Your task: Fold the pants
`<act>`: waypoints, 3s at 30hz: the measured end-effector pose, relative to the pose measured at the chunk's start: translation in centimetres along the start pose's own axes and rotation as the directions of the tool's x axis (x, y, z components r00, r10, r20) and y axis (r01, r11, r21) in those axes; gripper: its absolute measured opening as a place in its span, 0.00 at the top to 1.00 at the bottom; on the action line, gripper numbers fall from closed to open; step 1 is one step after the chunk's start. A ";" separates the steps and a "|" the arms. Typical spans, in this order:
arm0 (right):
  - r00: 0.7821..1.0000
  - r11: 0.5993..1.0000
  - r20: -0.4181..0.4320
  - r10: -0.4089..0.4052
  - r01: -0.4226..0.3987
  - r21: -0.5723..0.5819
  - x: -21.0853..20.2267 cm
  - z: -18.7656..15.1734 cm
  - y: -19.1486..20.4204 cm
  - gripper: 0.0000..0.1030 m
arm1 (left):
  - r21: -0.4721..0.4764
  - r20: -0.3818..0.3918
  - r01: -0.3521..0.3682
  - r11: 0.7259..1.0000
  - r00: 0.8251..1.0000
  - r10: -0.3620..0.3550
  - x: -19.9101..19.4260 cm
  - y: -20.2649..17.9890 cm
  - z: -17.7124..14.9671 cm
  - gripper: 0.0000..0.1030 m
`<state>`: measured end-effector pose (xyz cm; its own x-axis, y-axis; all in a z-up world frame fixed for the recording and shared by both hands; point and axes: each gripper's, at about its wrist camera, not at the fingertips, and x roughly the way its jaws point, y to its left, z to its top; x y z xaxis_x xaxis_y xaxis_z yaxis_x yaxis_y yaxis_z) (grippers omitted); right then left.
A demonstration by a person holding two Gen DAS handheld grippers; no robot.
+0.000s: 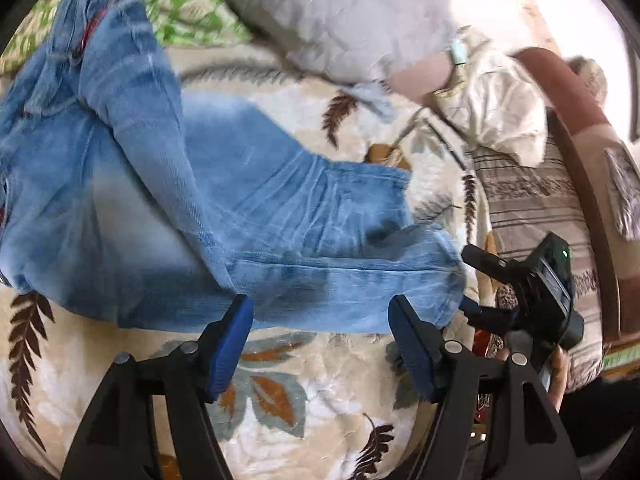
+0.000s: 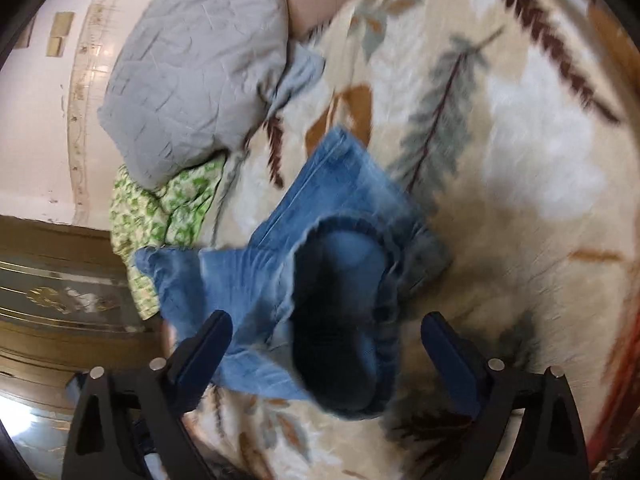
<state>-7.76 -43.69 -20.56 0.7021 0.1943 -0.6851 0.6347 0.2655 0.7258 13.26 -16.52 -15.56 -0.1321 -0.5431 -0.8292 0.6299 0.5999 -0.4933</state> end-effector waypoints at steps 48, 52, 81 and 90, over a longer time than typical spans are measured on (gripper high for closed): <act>0.963 0.950 0.140 -0.229 0.252 -0.186 2.6 7.1 2.3 0.87 | -0.165 0.118 0.031 0.986 0.993 -0.011 4.9 3.4 0.3 0.99; 0.942 0.929 0.137 -0.307 0.327 -0.173 3.3 7.2 2.0 0.73 | -0.084 0.105 -0.016 0.996 0.994 0.025 4.7 2.5 -0.2 0.92; 0.881 0.862 0.416 -0.224 0.378 -0.337 -1.8 -7.5 10.6 0.28 | 0.235 0.259 -0.254 0.938 0.947 0.192 -3.9 2.4 -3.8 0.36; 0.886 0.876 0.434 -0.161 0.331 -0.350 -0.1 -8.8 12.8 0.28 | 0.209 0.265 -0.237 0.949 0.948 0.179 -4.7 4.3 0.5 0.31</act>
<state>-2.58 -32.07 -11.74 0.6601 -0.2804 -0.6969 0.6754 0.6276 0.3872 16.92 -11.68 -13.66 0.1902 -0.5633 -0.8040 0.7892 0.5749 -0.2161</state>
